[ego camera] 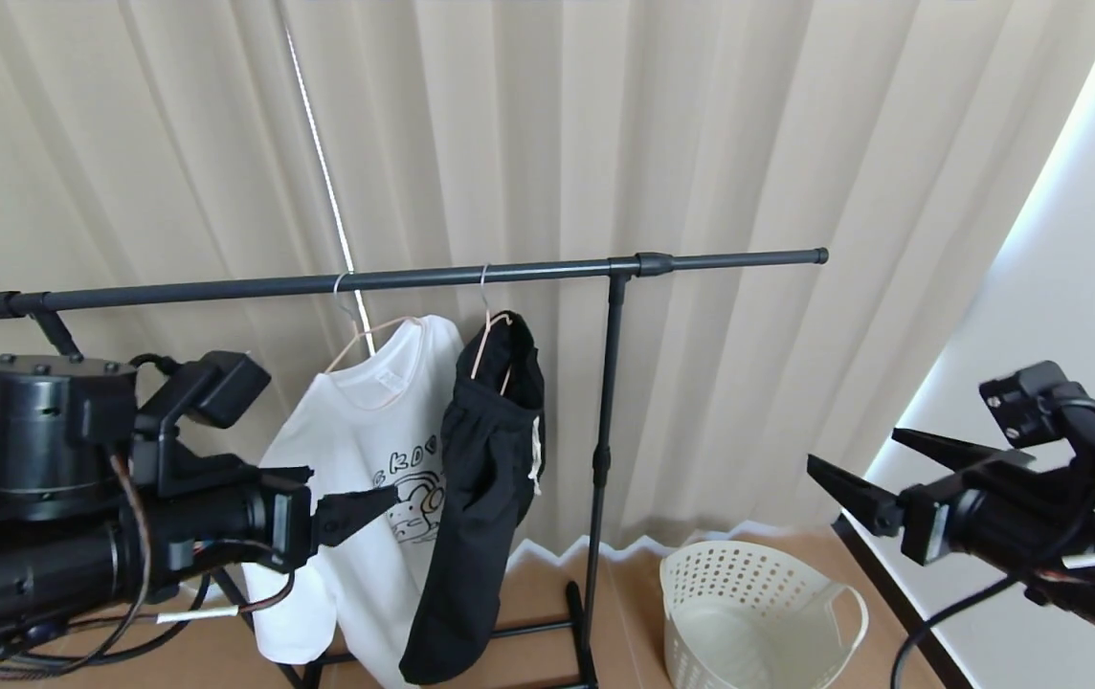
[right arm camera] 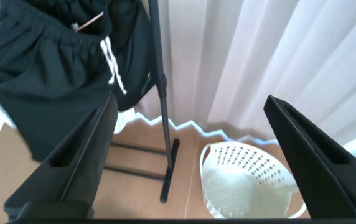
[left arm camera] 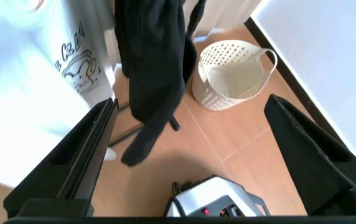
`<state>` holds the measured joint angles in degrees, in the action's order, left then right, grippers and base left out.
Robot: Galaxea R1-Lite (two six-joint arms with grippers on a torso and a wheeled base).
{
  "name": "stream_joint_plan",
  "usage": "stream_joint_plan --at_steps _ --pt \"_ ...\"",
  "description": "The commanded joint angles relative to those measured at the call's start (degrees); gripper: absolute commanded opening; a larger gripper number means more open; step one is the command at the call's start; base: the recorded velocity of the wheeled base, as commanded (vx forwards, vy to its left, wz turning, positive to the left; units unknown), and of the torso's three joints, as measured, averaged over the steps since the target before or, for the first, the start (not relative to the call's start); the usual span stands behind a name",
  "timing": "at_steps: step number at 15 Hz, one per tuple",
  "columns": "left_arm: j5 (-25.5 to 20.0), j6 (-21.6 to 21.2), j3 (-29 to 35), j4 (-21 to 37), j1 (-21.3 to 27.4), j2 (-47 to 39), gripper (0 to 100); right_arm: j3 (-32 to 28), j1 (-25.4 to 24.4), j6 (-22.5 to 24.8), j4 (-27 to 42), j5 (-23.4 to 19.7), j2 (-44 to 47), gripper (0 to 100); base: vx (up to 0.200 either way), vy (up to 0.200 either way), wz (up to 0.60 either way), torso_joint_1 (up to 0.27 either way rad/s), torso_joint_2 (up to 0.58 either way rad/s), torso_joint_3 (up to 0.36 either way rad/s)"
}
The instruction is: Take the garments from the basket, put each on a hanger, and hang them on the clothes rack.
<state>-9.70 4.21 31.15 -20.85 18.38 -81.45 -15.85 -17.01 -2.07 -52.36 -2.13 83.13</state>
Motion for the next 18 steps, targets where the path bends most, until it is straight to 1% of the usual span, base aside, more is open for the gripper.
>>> stream_joint_plan --at_steps 1,3,4,5,6,7,8,9,10,11,12,14,15,16,17,18 --pt "2.15 -0.25 -8.73 -0.07 0.78 12.19 100 8.55 -1.63 -0.12 2.09 0.29 -12.11 100 0.0 0.0 0.0 0.0 0.0 0.0" --pt "2.41 -1.31 -15.68 0.02 1.22 20.19 100 15.85 -3.65 -0.12 2.26 0.9 -17.65 100 0.0 0.0 0.0 0.0 0.0 0.0" --pt "2.41 -1.57 -17.35 0.02 1.22 21.77 100 15.85 -3.91 -0.3 2.61 1.34 -19.14 100 0.0 0.0 0.0 0.0 0.0 0.0" --pt "2.94 -2.01 -21.65 0.1 1.3 26.34 100 15.85 -4.0 -1.27 9.91 3.01 -25.3 100 0.0 0.0 0.0 0.0 0.0 0.0" --pt "3.29 -2.54 -23.32 0.19 1.22 28.45 100 15.85 -4.09 -1.36 13.25 3.45 -28.9 100 0.0 0.0 0.0 0.0 0.0 0.0" --pt "3.99 -3.41 -27.46 0.28 1.13 33.81 100 15.85 -4.35 -0.83 24.41 3.45 -39.53 100 0.0 0.0 0.0 0.0 0.0 0.0" --pt "3.99 -3.41 -27.46 0.28 1.13 33.81 100 15.85 -4.35 -0.83 24.41 3.45 -39.53 100 0.0 0.0 0.0 0.0 0.0 0.0" --pt "4.61 -3.5 -31.15 0.54 1.04 40.84 100 15.85 -4.53 1.63 41.28 3.28 -55.88 100 0.0 0.0 0.0 0.0 0.0 0.0" --pt "4.69 -3.5 -31.15 3.27 0.95 44.62 100 15.85 -4.44 3.39 49.28 3.28 -64.06 100 0.0 0.0 0.0 0.0 0.0 0.0" --pt "4.87 -3.5 -31.15 9.86 0.51 49.45 100 15.23 -4.35 4.18 54.56 3.63 -69.68 100 0.0 0.0 0.0 0.0 0.0 0.0" --pt "5.4 -3.85 -31.15 14.78 0.34 54.11 100 14.53 -4.0 4.18 55.79 3.72 -70.91 100 0.0 0.0 0.0 0.0 0.0 0.0" --pt "6.1 -6.58 -30.44 23.31 -0.1 62.2 100 14.53 -0.31 4.36 55.79 4.68 -71.17 100 0.0 0.0 0.0 0.0 0.0 0.0" --pt "7.42 -6.93 -29.92 24.63 -1.95 64.92 100 14.53 3.47 4.36 55.79 5.12 -72.4 100 0.0 0.0 0.0 0.0 0.0 0.0" --pt "8.47 -7.46 -29.92 24.71 -4.85 65.98 100 14.53 6.46 4.36 55.87 4.86 -75.13 100 0.0 0.0 0.0 0.0 0.0 0.0" --pt "8.65 -8.16 -29.83 24.63 -8.01 67.21 100 14.53 8.48 4.36 55.87 4.86 -77.15 100 0.0 0.0 0.0 0.0 0.0 0.0" --pt "8.3 -8.51 -29.83 24.63 -12.23 70.02 100 14.62 10.59 4.27 55.7 5.21 -78.03 100 0.0 0.0 0.0 0.0 0.0 0.0"
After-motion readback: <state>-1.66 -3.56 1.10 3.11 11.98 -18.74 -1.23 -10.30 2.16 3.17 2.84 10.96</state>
